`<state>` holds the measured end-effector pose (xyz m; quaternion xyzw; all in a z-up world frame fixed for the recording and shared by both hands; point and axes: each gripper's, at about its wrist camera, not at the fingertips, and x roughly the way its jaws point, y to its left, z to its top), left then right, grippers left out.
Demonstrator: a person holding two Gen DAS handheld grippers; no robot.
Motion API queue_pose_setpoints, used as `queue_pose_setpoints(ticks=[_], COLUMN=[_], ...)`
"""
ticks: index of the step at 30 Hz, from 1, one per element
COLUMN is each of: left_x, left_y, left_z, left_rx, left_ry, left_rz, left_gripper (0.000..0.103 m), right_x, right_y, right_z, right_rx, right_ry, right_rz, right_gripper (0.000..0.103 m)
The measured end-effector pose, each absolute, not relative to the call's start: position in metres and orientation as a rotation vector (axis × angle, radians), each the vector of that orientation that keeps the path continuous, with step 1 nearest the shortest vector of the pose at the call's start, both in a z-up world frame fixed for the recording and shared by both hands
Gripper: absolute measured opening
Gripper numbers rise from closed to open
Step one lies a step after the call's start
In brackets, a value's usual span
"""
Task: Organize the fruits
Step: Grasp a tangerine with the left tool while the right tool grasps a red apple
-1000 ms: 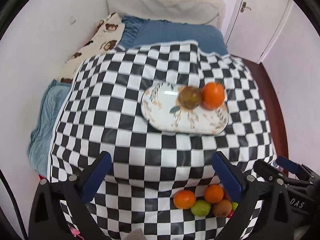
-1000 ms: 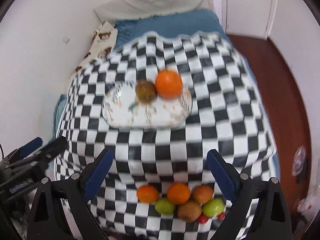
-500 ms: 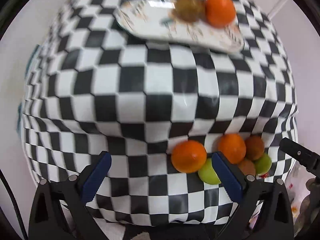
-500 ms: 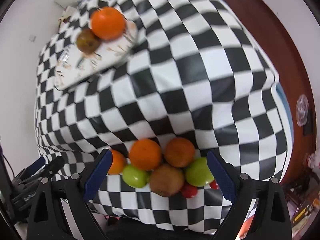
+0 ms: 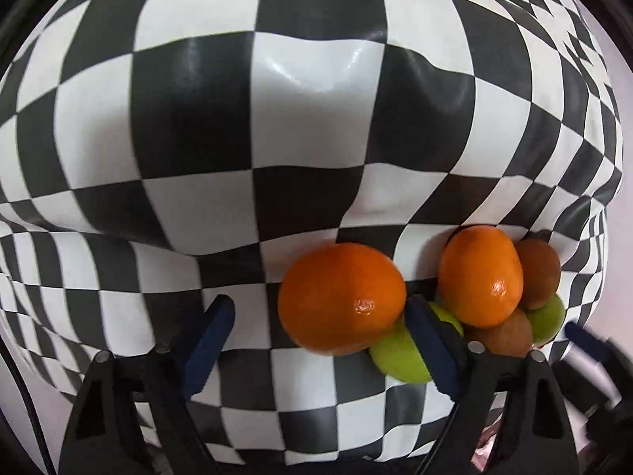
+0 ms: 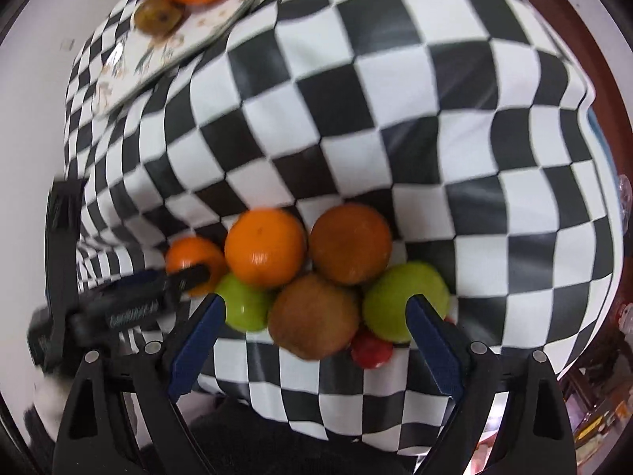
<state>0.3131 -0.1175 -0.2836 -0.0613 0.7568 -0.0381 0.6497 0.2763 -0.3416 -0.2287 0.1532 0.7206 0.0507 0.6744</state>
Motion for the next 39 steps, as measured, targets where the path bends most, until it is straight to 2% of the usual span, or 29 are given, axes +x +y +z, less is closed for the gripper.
queue_pose_setpoints(ticks=[1, 2, 6, 7, 8, 9, 20, 33, 36, 39], left_x=[0.313, 0.312, 0.306, 0.302, 0.299, 0.295, 0.298, 0.27, 0.267, 0.27], left_y=[-0.118, -0.118, -0.123, -0.122, -0.122, -0.119, -0.11, -0.11, -0.101, -0.098], left_z=[-0.285, -0.285, -0.279, -0.277, -0.274, -0.272, -0.311, -0.288, -0.296, -0.309], left_rx=[-0.164, -0.186, -0.151, -0.131, -0.122, -0.117, -0.231, -0.109, -0.16, -0.209], left_ry=[1.712, 1.708, 1.701, 1.702, 1.704, 1.706, 1.762, 1.75, 1.764, 1.788], left_rz=[-0.105, -0.12, -0.119, -0.117, -0.117, -0.114, -0.118, -0.107, -0.104, -0.109], left_gripper=[0.075, 0.063, 0.062, 0.062, 0.062, 0.062, 0.064, 0.06, 0.061, 0.063], right_x=[0.276, 0.273, 0.265, 0.264, 0.264, 0.263, 0.263, 0.27, 0.267, 0.269], right_y=[-0.338, -0.335, -0.324, -0.322, -0.32, -0.317, -0.298, -0.271, -0.268, -0.26], right_z=[-0.232, -0.236, -0.242, -0.241, -0.241, -0.243, -0.272, -0.279, -0.274, -0.282], right_rx=[0.341, 0.338, 0.287, 0.281, 0.283, 0.296, 0.258, 0.126, 0.141, 0.105], right_ry=[1.632, 1.642, 1.641, 1.639, 1.642, 1.654, 1.693, 1.7, 1.706, 1.717], right_rz=[0.12, 0.122, 0.118, 0.115, 0.123, 0.142, 0.165, 0.186, 0.231, 0.232], right_gripper=[0.094, 0.094, 0.092, 0.086, 0.072, 0.067, 0.068, 0.065, 0.065, 0.068])
